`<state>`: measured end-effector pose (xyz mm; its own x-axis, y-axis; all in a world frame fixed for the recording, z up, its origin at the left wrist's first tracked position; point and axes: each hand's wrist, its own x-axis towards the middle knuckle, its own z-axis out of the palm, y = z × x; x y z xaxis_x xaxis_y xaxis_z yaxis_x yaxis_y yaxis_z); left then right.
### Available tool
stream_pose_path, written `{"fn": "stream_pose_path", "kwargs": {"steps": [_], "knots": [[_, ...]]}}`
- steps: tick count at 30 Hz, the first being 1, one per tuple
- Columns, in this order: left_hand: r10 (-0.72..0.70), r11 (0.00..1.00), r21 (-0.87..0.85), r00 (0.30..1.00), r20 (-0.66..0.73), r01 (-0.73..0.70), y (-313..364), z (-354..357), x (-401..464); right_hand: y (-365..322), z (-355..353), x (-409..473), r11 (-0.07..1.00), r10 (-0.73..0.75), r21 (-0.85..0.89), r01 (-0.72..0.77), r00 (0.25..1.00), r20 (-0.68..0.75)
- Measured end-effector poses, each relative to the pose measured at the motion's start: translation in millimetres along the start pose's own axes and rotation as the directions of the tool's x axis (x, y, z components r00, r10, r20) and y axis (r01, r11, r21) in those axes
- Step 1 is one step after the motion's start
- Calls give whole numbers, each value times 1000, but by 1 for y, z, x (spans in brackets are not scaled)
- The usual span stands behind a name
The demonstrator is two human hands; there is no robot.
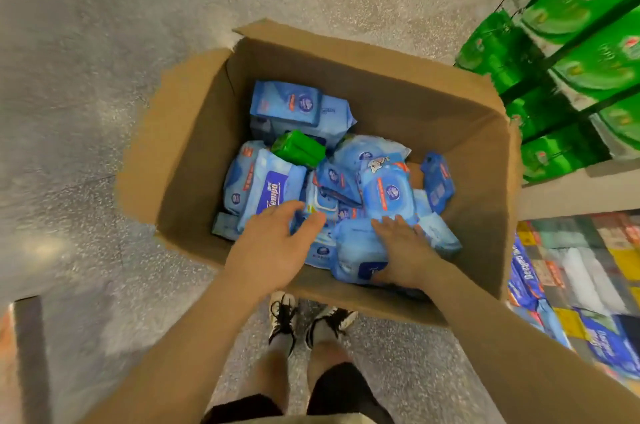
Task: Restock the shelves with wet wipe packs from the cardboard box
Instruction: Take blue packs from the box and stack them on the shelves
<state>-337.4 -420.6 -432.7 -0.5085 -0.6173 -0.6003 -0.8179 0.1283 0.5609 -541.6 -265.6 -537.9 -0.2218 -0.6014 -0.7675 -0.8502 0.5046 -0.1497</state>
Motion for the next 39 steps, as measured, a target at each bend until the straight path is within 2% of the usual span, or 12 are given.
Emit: {"fn": "stream_pose_path", "kwargs": {"steps": [3,11,15,18,20,23,26,31,33,35,37,39], "knots": [[-11,999,-46,1000,9,12,3,8,10,7,6,10,999,-32,-39,33,999,28],[-24,995,-97,1000,11,25,17,15,4,-1,-12,20,977,-69,-205,59,997,-41],[-49,992,-115,999,-14,47,15,8,-3,-2,-12,13,979,-123,-174,108,989,-77],[-42,989,-144,999,-1,42,17,1,-9,1,-17,-3,983,-112,-166,83,979,-172],[-36,986,-159,999,17,39,20,-2,-13,1,-20,-18,995,-47,-92,23,963,-265],[-10,983,-183,999,33,15,33,-7,-21,1,-29,-44,980,104,197,-31,922,-374],[61,981,-191,996,71,-46,52,-11,-33,-2,-51,-78,826,277,563,-8,876,-394],[147,964,-242,982,120,-115,91,-6,-52,-14,-81,-154,388,538,918,88,787,-303],[185,946,-296,969,162,-131,111,2,-60,-18,-86,-186,127,571,974,190,789,-228],[256,879,-459,940,227,-129,134,11,-73,-22,-90,-221,-78,543,960,268,819,-184],[298,743,-670,898,324,-5,150,28,-85,-23,-88,-252,-171,513,926,337,832,-209],[335,608,-776,832,442,168,166,41,-105,-21,-80,-281,-204,523,899,388,819,-235]]}}
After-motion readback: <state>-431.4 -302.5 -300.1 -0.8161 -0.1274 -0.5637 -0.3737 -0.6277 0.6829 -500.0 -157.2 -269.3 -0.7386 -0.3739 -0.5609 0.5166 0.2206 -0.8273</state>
